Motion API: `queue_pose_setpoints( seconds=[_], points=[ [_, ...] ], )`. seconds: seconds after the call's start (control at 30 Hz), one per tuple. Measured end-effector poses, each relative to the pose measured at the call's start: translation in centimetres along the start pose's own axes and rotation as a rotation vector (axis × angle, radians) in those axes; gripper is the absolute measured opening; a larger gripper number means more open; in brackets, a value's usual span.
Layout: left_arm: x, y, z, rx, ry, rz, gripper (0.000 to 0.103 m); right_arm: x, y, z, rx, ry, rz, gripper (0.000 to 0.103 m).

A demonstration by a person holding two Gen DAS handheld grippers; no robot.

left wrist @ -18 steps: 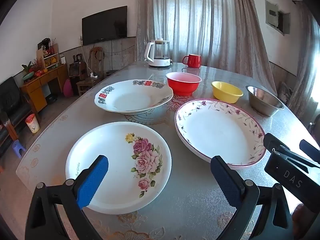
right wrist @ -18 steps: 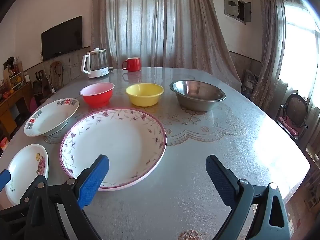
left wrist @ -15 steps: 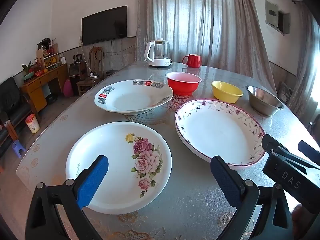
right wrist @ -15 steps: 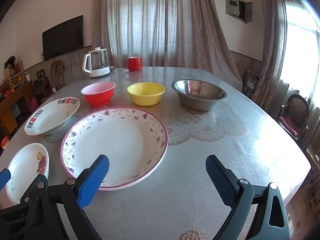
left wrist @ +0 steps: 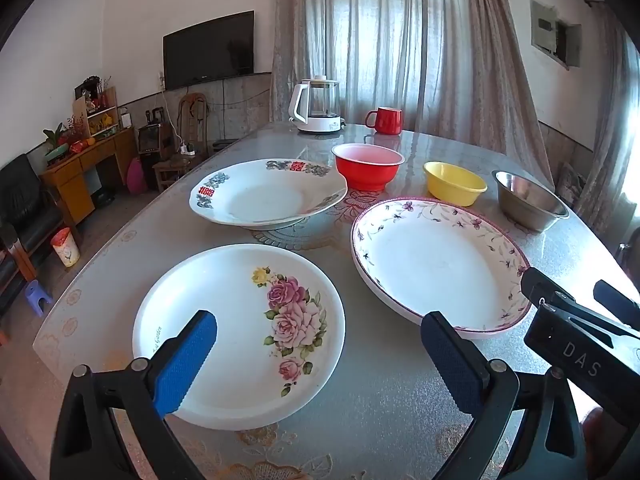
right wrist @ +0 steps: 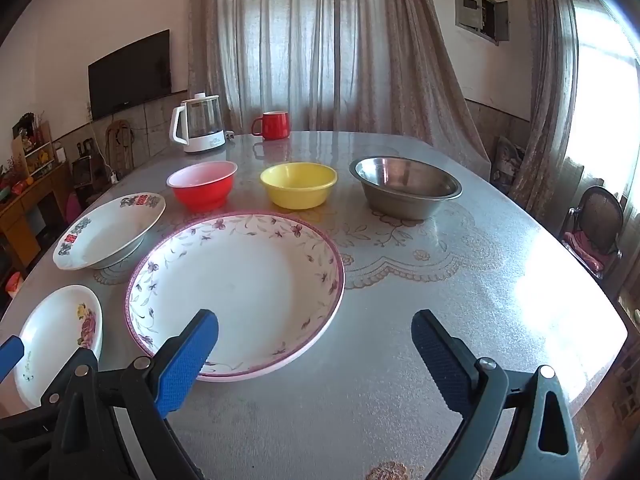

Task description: Organize plates and bowls

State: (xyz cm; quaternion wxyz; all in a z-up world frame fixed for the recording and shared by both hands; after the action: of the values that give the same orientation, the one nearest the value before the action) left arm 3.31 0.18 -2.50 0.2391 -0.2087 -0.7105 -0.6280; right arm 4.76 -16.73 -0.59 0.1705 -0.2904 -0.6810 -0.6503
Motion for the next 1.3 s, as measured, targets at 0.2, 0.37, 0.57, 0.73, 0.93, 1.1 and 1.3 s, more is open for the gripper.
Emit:
queue_pose_setpoints(
  seconds=[0.2,0.37,0.57,0.73,0.93,1.1,1.3],
  points=[
    [0.0,0.0,0.0,0.003,-0.001,0.004,0.103,0.0,0.1,-0.1,-0.001,0.005,0.003,0.099],
    [0.0,0.2,0.3,0.017,-0.001,0.006,0.103,-0.2,0.2,0.1,0.007,0.000,0.007,0.099],
    [-0.2,0.3,0.2,0.019,-0.007,0.008,0.103,-0.2,0.2,0.2,0.019,-0.010,0.003,0.099],
    [-0.5,0.2,0.0,0.016,-0.002,0.019,0.103,-0.5,0.2,0.1,0.019,-0.008,0.003,0.099],
    [-0.6,0.2,-0.4,0.001,-0.011,0.029,0.103,-0.8,0.0,-0.2,0.017,-0.005,0.007,0.099],
    [-0.8,0.3,-0.3,0.001,-0.018,0.035,0.103,-1.2,-0.1,-0.4,0.017,-0.004,0.014,0.099],
    [-1.0,0.4,-0.4,0.004,-0.021,0.041,0.103,-1.4,-0.2,-0.3,0.017,0.001,0.022,0.099]
  ],
)
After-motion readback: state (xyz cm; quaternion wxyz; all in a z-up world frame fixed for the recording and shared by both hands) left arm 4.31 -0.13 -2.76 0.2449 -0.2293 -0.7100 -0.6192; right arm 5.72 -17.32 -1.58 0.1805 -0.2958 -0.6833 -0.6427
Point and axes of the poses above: each gripper's, at about its wrist camera, not at the fingertips, and x roughly against the way its jaws point, z to its left, y to its top, the point moved 4 cm from there along -x, roughly the way its jaws point, and after that the axes turned 5 degrees about x, right-handed, at the moved point
